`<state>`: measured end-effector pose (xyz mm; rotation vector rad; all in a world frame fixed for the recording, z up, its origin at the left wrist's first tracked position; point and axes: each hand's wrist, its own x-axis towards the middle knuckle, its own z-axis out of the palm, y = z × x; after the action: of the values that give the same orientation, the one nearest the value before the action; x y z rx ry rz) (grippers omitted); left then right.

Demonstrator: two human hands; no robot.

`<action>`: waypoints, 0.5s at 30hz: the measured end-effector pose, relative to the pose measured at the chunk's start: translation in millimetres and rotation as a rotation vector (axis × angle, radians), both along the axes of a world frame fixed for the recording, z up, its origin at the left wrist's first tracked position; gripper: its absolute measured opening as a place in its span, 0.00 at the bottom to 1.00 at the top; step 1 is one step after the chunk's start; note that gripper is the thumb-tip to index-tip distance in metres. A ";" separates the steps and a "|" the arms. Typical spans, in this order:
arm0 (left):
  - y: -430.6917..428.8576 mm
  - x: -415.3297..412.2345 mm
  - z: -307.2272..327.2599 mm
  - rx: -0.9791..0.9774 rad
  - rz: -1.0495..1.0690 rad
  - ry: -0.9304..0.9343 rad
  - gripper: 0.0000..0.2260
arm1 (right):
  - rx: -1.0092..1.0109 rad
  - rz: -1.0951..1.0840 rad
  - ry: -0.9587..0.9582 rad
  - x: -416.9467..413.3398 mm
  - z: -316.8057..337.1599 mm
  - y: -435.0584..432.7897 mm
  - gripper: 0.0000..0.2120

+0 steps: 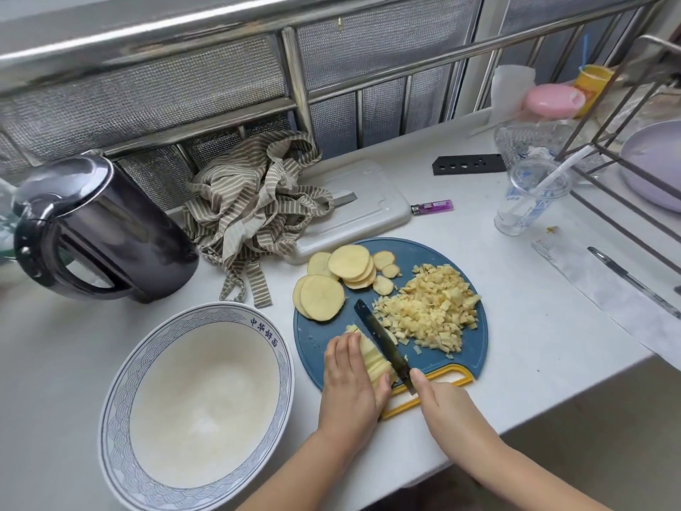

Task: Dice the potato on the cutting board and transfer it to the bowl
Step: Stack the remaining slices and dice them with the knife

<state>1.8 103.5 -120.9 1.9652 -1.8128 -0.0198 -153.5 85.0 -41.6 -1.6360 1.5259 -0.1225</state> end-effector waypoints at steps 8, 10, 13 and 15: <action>1.6 0.8 1.6 0.026 -0.005 0.061 0.31 | 0.049 -0.083 -0.125 -15.1 1.6 0.0 0.28; 2.0 0.6 1.5 -0.003 -0.006 0.072 0.32 | 0.047 -0.099 -0.153 -21.0 3.7 4.8 0.27; 2.6 -0.2 1.8 -0.039 0.005 0.120 0.32 | 0.032 -0.078 -0.180 -25.6 7.9 14.0 0.27; 3.1 -0.4 1.9 -0.036 0.006 0.121 0.31 | 0.020 -0.050 -0.192 -25.2 9.9 19.9 0.27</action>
<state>1.3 106.6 -119.0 1.9020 -1.7179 -0.1015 -178.7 104.9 -31.7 -1.5247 1.4167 -0.2834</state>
